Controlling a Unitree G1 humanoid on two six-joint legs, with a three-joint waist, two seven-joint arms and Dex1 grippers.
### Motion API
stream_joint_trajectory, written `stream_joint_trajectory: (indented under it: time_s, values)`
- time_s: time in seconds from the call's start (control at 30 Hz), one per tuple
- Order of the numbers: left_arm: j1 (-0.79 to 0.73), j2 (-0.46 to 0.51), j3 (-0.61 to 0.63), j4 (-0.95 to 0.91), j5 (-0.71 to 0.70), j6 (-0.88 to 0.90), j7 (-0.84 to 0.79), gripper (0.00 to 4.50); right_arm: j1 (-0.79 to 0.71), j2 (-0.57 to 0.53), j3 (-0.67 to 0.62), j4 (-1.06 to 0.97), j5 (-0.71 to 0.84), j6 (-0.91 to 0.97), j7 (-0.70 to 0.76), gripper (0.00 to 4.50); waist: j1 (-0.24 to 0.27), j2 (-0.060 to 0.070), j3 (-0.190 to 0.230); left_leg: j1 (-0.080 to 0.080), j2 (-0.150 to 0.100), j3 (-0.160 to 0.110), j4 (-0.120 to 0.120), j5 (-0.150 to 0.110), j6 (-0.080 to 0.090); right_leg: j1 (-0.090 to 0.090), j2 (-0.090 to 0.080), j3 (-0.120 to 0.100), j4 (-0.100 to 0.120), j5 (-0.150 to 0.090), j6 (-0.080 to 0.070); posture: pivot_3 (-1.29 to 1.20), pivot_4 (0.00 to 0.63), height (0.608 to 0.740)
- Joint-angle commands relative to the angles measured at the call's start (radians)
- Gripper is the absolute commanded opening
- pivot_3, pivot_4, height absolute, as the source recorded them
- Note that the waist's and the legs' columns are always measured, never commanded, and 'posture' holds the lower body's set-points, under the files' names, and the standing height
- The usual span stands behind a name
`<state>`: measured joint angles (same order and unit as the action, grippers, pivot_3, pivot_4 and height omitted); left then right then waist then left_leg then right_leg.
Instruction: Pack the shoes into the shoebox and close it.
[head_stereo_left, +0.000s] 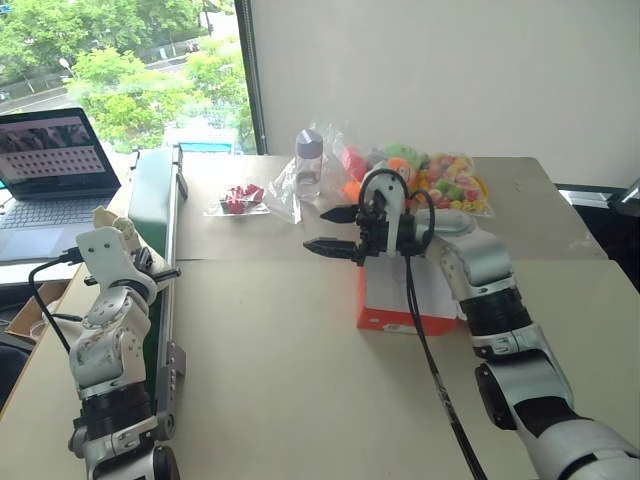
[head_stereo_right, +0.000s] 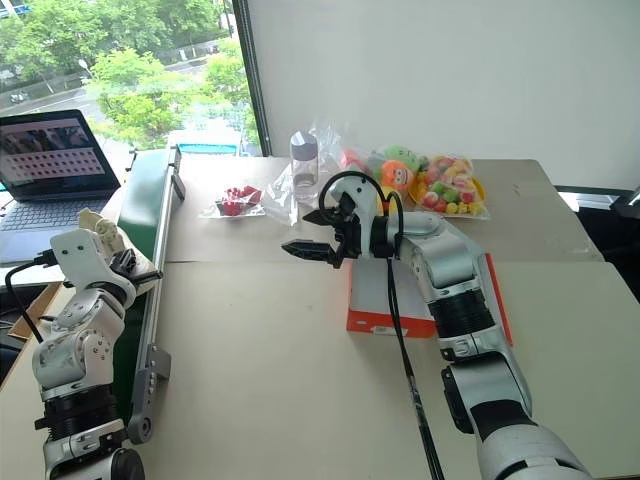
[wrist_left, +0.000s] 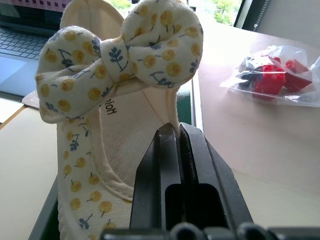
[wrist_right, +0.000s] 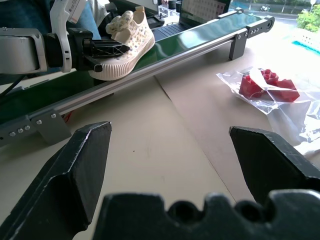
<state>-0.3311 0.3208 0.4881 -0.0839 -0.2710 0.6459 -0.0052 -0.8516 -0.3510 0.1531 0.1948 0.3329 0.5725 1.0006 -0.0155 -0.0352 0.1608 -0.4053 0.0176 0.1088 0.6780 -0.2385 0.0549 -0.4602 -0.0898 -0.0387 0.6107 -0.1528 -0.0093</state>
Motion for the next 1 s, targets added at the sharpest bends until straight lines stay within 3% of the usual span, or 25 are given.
stream_joint_trajectory:
  time_s: [0.03,0.3,0.6,0.8,1.0]
  values:
    - [0.003,0.007,0.009,0.002,0.018,-0.027,0.034,0.03,-0.015,-0.010,0.000,-0.042,-0.001,0.001,-0.001,4.50,0.000,0.000,0.000,0.000,0.000,0.000,0.000,0.000,0.000,0.000,0.000,0.000,0.000,0.000,0.000,0.00,0.150,0.740]
    - [-0.065,0.029,-0.032,-0.090,0.022,-0.146,0.027,0.03,-0.026,-0.002,-0.014,-0.035,0.017,0.014,-0.006,4.50,0.003,-0.002,0.001,-0.003,0.000,-0.001,0.000,0.000,0.000,-0.001,0.000,-0.002,-0.001,0.001,-0.001,0.00,0.150,0.740]
    - [-0.169,0.020,-0.102,-0.188,-0.026,-0.119,-0.012,0.03,-0.075,0.045,-0.124,-0.016,0.126,0.097,-0.067,4.50,0.006,-0.003,0.002,-0.011,-0.003,-0.001,0.000,-0.001,0.006,-0.006,-0.002,-0.003,-0.006,0.002,0.000,0.00,0.150,0.740]
    - [-0.239,-0.022,-0.195,-0.254,-0.116,-0.045,-0.072,0.03,-0.156,0.118,-0.324,0.037,0.316,0.260,-0.195,4.50,0.005,-0.004,0.002,-0.013,-0.002,-0.001,0.000,-0.001,0.006,-0.006,-0.001,-0.004,-0.006,0.002,0.000,0.00,0.150,0.740]
    - [-0.301,-0.053,-0.308,-0.321,-0.201,0.058,-0.134,0.03,-0.268,0.163,-0.540,0.195,0.485,0.426,-0.415,4.50,0.004,-0.004,0.002,-0.013,-0.003,-0.001,0.000,0.003,0.012,-0.006,0.000,-0.004,-0.006,0.002,0.001,0.00,0.150,0.740]
